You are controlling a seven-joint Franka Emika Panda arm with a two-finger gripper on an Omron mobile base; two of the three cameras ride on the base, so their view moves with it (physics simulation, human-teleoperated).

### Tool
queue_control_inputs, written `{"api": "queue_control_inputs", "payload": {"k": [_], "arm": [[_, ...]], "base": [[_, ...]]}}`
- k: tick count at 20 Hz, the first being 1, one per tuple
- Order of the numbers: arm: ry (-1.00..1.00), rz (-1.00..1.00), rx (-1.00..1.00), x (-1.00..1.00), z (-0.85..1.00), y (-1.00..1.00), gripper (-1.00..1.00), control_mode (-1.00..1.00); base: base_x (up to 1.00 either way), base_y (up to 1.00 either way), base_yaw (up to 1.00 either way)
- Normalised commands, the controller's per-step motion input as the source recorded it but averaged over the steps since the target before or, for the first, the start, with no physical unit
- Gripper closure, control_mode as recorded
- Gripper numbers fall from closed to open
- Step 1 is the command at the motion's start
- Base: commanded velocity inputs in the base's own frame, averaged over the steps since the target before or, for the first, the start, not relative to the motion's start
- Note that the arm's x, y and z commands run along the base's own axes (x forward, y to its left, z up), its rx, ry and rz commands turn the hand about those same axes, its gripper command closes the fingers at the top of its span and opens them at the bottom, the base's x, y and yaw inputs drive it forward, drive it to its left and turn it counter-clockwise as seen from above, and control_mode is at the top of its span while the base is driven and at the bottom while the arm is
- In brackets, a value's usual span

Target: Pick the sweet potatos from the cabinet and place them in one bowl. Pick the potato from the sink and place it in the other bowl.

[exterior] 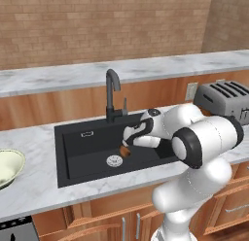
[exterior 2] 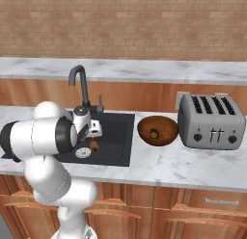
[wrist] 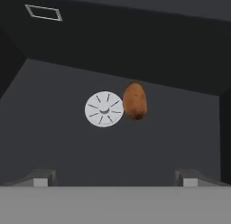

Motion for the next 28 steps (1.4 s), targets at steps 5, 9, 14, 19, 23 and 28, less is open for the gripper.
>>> {"api": "queue_control_inputs", "payload": {"k": [5,9,14,19,23,28], "arm": [[-0.06,0.00,0.00,0.24,-0.02,0.02,-1.00,-1.00],[-0.18,0.00,0.00,0.28,-0.14,0.00,-1.00,-1.00],[-0.15,0.00,0.00,0.19,-0.19,0.00,-1.00,-1.00],[-0.04,0.00,0.00,-0.08,-0.20,-0.02,-1.00,-1.00],[0.00,0.00,0.00,-0.16,-0.04,-0.07,-1.00,-1.00],[0.00,0.00,0.00,-0.02,-0.01,-0.06,-1.00,-1.00]], "base": [[0.00,0.00,0.00],[0.00,0.00,0.00],[0.00,0.00,0.00],[0.00,0.00,0.00],[0.00,0.00,0.00],[0.00,0.00,0.00]]}}
